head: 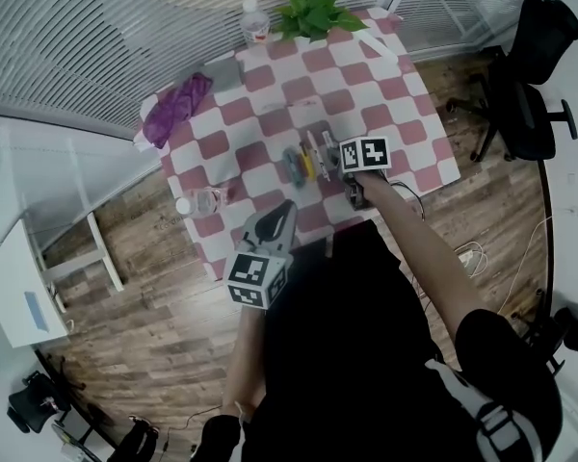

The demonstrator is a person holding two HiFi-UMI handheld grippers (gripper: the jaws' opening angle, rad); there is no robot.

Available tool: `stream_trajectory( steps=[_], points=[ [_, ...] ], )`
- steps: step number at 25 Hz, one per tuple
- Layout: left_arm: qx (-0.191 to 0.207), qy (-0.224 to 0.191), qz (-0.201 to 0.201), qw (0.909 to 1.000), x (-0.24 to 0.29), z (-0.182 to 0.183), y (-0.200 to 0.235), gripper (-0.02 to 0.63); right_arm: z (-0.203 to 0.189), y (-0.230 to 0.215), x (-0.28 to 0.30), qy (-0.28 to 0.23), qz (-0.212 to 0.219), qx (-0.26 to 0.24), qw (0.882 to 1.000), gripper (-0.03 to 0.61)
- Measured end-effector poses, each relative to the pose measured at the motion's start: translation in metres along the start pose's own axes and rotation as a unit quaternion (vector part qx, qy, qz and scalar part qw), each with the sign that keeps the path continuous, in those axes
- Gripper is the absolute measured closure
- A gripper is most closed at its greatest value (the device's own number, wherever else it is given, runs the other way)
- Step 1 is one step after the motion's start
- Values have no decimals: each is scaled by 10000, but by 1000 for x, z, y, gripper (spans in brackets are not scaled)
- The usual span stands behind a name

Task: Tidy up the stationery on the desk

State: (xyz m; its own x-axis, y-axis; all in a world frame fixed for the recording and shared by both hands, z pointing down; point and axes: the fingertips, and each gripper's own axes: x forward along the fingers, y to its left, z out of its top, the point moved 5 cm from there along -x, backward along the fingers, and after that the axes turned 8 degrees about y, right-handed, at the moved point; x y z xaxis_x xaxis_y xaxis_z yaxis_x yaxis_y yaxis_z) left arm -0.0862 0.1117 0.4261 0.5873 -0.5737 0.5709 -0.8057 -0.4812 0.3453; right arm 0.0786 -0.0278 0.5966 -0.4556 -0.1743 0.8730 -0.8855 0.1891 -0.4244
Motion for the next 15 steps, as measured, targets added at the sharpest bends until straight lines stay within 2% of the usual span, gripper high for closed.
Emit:
stream_trajectory(
  steps=[9,12,15],
  points=[
    [65,19,-99,9999,10,4,-2,578,20,-9,-21,-309,-14,-217,9993,440],
    [12,16,-74,10000,13,7,-2,578,37,-9,-29,-436,-173,-681,9966,439],
    [-70,15,-22,10000,18,10,0,578,57,-3,-33,-529,-376,-1452,9873,437]
  ],
)
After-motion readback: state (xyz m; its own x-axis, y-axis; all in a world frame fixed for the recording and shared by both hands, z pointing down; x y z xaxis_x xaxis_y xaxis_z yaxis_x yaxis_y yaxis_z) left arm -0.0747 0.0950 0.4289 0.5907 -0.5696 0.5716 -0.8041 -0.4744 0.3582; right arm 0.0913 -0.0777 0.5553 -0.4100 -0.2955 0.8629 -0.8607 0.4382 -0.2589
